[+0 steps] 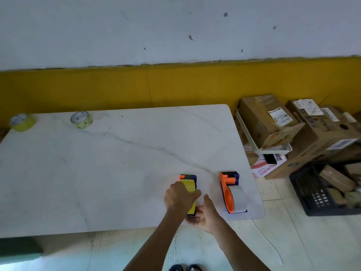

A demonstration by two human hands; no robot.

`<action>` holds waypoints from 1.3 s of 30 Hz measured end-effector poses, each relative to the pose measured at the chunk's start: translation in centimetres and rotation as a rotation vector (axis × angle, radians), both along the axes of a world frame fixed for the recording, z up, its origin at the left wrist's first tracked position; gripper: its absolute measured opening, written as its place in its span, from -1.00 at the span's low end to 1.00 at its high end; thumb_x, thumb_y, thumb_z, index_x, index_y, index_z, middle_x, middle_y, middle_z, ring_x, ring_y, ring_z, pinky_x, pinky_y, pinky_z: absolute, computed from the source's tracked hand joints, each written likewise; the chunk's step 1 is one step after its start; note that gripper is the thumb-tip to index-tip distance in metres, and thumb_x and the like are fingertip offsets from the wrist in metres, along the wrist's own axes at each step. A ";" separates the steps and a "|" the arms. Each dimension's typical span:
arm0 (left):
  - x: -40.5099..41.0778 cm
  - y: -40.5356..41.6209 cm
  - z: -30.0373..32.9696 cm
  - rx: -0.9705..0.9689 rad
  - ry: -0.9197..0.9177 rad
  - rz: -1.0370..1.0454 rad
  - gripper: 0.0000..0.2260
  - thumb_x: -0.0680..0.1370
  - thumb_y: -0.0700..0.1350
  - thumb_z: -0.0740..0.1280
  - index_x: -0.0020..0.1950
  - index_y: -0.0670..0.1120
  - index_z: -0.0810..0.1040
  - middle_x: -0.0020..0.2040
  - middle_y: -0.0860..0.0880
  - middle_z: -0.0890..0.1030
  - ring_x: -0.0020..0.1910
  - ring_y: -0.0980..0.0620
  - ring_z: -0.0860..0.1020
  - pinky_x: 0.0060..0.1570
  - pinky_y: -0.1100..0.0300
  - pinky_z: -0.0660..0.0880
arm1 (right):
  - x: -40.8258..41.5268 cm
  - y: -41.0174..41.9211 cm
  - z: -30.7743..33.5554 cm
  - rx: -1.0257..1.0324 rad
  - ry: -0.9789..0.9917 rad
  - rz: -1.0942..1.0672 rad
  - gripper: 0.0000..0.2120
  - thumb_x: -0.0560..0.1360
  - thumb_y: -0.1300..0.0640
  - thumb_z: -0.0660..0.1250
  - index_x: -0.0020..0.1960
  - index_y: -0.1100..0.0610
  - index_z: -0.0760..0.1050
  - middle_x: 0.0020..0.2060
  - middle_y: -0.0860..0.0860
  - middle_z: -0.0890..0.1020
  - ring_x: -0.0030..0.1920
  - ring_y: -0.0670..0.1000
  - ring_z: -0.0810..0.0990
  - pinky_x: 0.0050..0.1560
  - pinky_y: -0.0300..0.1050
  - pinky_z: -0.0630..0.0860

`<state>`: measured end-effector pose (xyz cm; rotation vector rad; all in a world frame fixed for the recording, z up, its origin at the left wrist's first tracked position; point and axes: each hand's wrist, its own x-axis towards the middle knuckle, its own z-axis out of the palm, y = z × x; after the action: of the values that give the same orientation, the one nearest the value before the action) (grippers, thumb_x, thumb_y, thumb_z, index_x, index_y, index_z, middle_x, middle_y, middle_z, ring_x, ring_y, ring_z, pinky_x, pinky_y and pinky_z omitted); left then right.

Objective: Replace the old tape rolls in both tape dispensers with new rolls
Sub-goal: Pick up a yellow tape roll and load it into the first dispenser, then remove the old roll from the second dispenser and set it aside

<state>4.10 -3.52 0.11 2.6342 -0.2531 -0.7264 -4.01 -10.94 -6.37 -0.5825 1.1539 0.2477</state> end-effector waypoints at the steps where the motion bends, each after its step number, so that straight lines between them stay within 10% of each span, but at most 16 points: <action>1: -0.1 0.2 -0.4 0.009 0.003 -0.006 -0.57 0.33 0.21 0.38 -0.11 -0.14 0.50 -0.19 -0.04 0.58 -0.18 -0.06 0.61 -0.31 0.21 0.45 | -0.5 -0.2 0.0 -0.052 0.054 0.126 -0.16 0.55 -0.37 -0.04 0.15 0.43 0.47 -0.01 0.35 0.63 0.02 0.31 0.63 -0.03 0.17 0.59; 6: -1.4 1.1 -2.0 -0.022 -0.013 0.050 -0.56 0.33 0.22 0.37 -0.07 -0.13 0.45 -0.21 -0.03 0.58 -0.19 -0.06 0.62 -0.24 0.14 0.58 | -1.7 -1.1 0.2 -0.243 0.202 0.384 -0.16 0.53 -0.40 -0.06 0.11 0.35 0.56 -0.03 0.28 0.68 -0.01 0.23 0.68 -0.02 0.04 0.60; 10: -1.7 1.3 -2.0 -0.046 0.000 0.056 -0.53 0.33 0.24 0.37 -0.04 -0.13 0.43 -0.16 -0.06 0.59 -0.15 -0.10 0.62 -0.15 0.05 0.62 | -0.5 -1.1 1.0 -0.469 0.225 0.362 -0.39 0.55 -0.35 -0.05 -0.38 0.08 0.40 -0.42 0.06 0.52 -0.42 0.03 0.52 -0.32 -0.18 0.46; 14: -1.9 1.6 -1.7 -0.061 0.038 0.043 -0.39 0.35 0.39 0.37 0.03 -0.12 0.39 -0.12 -0.05 0.52 -0.06 -0.12 0.61 -0.11 0.04 0.60 | 0.4 -0.7 3.3 -0.815 0.122 0.404 -0.66 0.60 -0.12 0.06 -0.24 0.04 0.37 -0.20 0.07 0.52 -0.12 0.11 0.52 0.05 0.09 0.53; 21: -1.8 2.0 1.4 -0.155 0.114 0.022 -0.20 0.34 0.40 0.37 0.27 -0.19 0.29 0.18 -0.14 0.45 0.16 -0.16 0.52 0.09 -0.02 0.54 | 1.8 -1.0 8.5 -0.935 0.019 0.429 -0.63 0.65 0.05 -0.04 -0.22 0.19 0.35 -0.36 0.03 0.38 -0.33 -0.02 0.36 -0.28 -0.15 0.33; 27: 3.6 2.9 11.4 -0.352 -0.022 0.082 -0.35 0.55 0.12 0.32 0.45 -0.29 0.26 0.43 -0.28 0.40 0.40 -0.23 0.40 0.31 0.02 0.37 | 3.4 -2.8 16.4 -1.051 -0.074 0.556 -0.45 0.61 -0.13 -0.02 0.34 0.25 0.39 0.24 0.25 0.51 0.26 0.26 0.48 0.35 0.21 0.39; 39: 7.5 4.8 22.4 -0.491 -0.174 0.028 -0.54 0.63 0.04 0.20 0.41 -0.24 0.34 0.32 -0.21 0.47 0.27 -0.20 0.46 0.23 -0.03 0.43 | 5.5 -4.6 27.6 -1.184 -0.323 0.306 -0.51 0.62 -0.15 -0.01 0.21 0.20 0.45 0.24 0.17 0.51 0.30 0.21 0.45 0.37 0.28 0.37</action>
<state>11.60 1.27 22.49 2.2227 -0.3871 -0.3649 1.47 -15.50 21.20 -1.7738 0.7993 -0.3107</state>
